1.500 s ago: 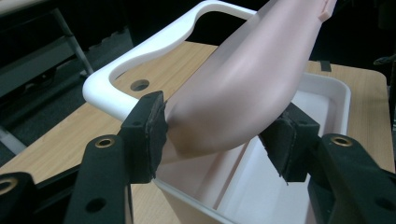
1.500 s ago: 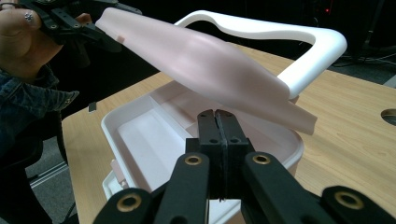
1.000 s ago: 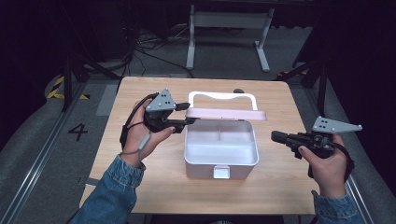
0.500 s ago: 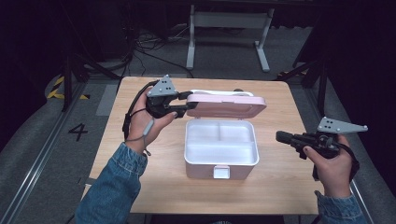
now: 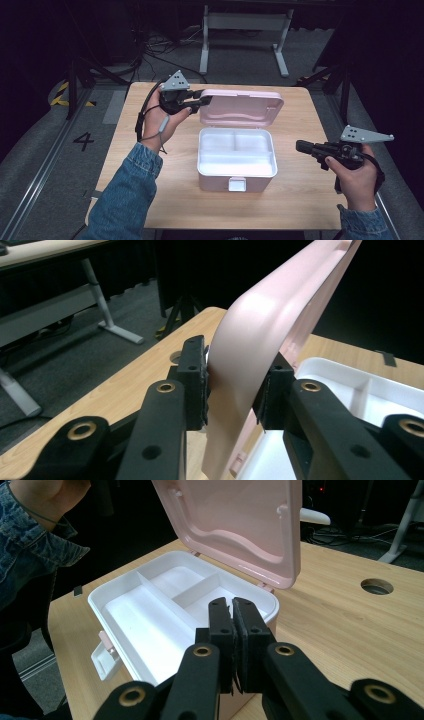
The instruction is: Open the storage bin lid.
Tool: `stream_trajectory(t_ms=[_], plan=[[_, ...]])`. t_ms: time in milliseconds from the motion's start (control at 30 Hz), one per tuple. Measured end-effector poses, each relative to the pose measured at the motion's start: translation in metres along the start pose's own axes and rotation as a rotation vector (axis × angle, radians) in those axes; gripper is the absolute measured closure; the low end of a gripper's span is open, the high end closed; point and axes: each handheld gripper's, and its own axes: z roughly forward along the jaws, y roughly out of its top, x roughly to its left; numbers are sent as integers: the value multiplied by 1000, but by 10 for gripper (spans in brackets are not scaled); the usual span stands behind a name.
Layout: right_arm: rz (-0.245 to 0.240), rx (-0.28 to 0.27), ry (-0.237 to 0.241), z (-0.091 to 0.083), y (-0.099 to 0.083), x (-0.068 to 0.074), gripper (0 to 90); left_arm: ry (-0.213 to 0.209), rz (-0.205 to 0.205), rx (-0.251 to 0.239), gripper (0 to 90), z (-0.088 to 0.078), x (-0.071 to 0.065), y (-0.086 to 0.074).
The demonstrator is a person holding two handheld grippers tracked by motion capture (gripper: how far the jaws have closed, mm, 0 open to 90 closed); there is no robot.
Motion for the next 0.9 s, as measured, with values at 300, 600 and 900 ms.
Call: stream_trajectory(t_ms=[300, 600, 900], plan=[[6, 4, 5, 2, -2, -1, 874, 16, -36, -14, 740, 11, 12, 0], [8, 5, 2, 1, -3, -1, 867, 40, -35, 21, 708, 27, 18, -1], [15, 4, -13, -5, -7, -1, 864, 45, -63, 26, 697, 37, 30, -3]])
